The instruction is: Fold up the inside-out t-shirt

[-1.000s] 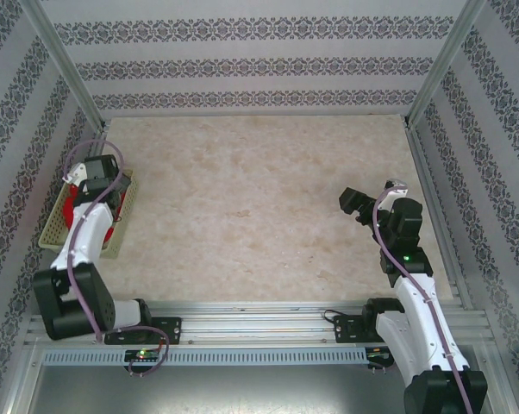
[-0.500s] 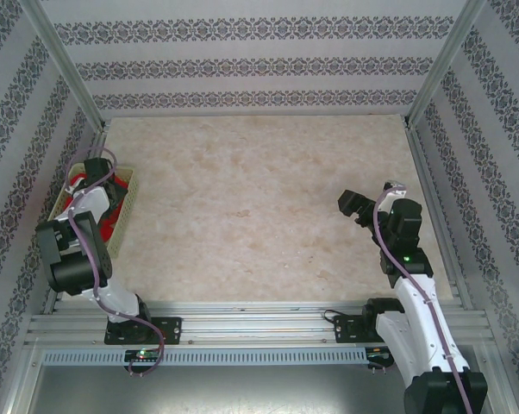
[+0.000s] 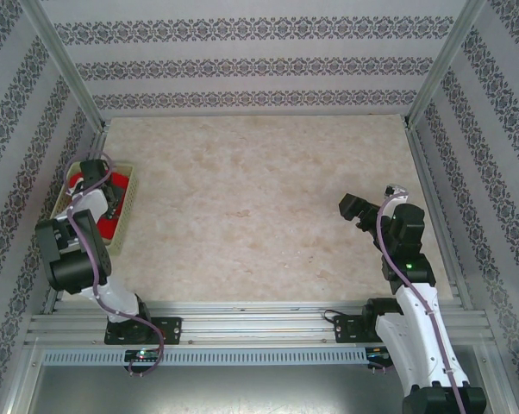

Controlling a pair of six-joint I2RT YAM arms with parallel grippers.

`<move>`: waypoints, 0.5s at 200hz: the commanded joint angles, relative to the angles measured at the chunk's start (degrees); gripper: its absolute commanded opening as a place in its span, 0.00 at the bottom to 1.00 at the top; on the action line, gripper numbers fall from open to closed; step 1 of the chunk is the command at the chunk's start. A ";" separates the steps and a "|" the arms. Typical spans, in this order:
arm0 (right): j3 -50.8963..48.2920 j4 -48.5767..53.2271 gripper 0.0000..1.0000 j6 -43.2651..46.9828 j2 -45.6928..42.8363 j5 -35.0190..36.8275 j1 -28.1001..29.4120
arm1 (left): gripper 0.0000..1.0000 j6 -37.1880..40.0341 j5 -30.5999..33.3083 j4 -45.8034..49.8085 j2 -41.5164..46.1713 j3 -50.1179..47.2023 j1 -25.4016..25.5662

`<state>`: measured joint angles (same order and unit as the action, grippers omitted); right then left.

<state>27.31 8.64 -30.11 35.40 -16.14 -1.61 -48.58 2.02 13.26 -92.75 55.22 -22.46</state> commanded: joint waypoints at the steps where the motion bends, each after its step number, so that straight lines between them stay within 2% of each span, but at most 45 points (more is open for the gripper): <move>1: -0.37 0.37 0.98 -0.34 -0.08 -0.38 0.73 | 0.02 -1.89 -2.04 -3.35 8.18 -0.21 1.18; 26: -0.23 0.00 0.98 -0.84 0.33 -0.97 0.89 | 0.00 -0.75 2.80 -0.80 15.66 2.13 4.21; 60: -0.05 0.53 0.98 -1.17 0.20 -0.55 1.01 | 0.00 2.99 9.55 -1.84 23.97 5.52 11.45; 100: 0.63 1.52 0.98 -1.34 -0.57 -0.73 1.25 | 0.00 15.06 14.70 -6.11 27.60 15.71 26.26</move>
<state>27.31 8.97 -30.35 35.73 -16.16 -0.97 -43.29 12.23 13.19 -67.59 64.07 -3.81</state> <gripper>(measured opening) 0.979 0.039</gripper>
